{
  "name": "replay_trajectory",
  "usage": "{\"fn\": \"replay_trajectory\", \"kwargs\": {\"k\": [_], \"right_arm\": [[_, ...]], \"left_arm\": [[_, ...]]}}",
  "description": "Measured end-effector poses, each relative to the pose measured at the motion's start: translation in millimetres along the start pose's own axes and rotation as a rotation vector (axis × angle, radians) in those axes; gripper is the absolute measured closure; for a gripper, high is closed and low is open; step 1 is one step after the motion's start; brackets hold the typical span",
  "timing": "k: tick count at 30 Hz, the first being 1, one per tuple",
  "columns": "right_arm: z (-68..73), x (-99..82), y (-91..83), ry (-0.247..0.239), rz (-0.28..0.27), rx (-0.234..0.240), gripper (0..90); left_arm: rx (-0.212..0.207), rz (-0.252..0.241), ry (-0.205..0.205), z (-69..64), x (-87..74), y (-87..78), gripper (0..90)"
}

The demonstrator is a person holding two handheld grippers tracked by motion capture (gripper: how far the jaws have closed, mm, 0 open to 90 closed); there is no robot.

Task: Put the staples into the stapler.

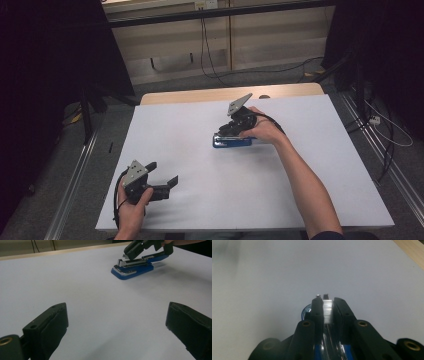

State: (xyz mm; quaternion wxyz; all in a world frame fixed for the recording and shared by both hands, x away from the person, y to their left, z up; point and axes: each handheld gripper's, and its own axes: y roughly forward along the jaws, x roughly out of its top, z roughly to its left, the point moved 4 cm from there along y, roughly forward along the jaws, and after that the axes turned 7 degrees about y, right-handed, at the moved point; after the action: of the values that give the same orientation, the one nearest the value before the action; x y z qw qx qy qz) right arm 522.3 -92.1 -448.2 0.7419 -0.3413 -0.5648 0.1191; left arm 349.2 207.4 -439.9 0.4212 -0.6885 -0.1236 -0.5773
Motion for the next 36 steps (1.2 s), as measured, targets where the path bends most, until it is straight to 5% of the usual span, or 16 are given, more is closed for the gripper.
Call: {"fn": "replay_trajectory", "kwargs": {"k": [36], "right_arm": [[0.0, -1.9, 7.1, -0.081, 0.025, 0.021, 79.4]], "left_arm": [[-0.003, 0.004, -0.001, -0.4, -0.4, 1.1, 4.5]]}}
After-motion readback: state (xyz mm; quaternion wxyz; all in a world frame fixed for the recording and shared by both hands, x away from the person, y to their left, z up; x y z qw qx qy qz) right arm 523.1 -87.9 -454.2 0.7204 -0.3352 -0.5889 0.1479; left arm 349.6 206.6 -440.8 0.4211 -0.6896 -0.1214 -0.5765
